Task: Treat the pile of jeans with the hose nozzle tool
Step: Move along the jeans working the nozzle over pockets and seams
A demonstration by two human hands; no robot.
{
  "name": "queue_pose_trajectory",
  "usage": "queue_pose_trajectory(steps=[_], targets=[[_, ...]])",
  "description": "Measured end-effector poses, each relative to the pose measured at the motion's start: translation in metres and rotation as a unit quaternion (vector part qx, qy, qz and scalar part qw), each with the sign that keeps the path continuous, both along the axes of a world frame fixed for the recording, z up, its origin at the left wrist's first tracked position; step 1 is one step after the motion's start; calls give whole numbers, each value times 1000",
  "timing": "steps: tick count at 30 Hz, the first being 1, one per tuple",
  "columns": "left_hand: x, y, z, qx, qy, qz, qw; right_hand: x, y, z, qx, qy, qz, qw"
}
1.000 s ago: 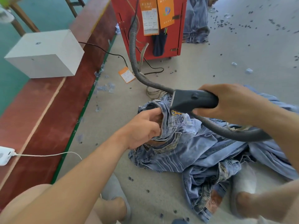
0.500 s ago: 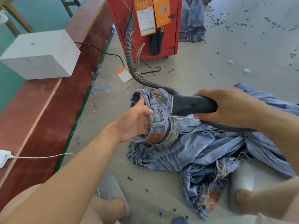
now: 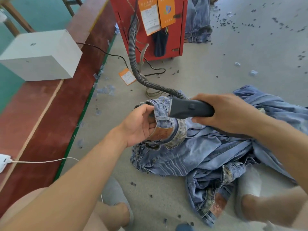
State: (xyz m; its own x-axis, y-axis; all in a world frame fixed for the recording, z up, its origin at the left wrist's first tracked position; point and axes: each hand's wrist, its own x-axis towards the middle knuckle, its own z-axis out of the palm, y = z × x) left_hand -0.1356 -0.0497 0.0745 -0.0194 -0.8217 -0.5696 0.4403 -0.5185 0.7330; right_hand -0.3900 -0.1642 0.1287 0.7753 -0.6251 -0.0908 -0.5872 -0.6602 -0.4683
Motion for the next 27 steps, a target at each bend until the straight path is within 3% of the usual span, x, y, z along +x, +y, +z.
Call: queue_pose_trajectory(steps=[5,11,15,20,23,27], targets=[[-6,0,1,-28,77,-47,996,-2,2,5,9,93,20,995],[-16,-3,-1,-20,119,-93,988,18,24,7,8,-6,51,999],[-18,-5,1,-58,141,-103,983,1,5,19,4,39,17,999],[-23,-4,2,-56,184,-90,977,12,29,10,-19,75,60,995],[-24,-8,3,-36,171,-79,981,18,29,7,-9,17,52,998],[-16,-10,6,-21,62,-64,996,-8,-9,14,14,-8,-34,999]])
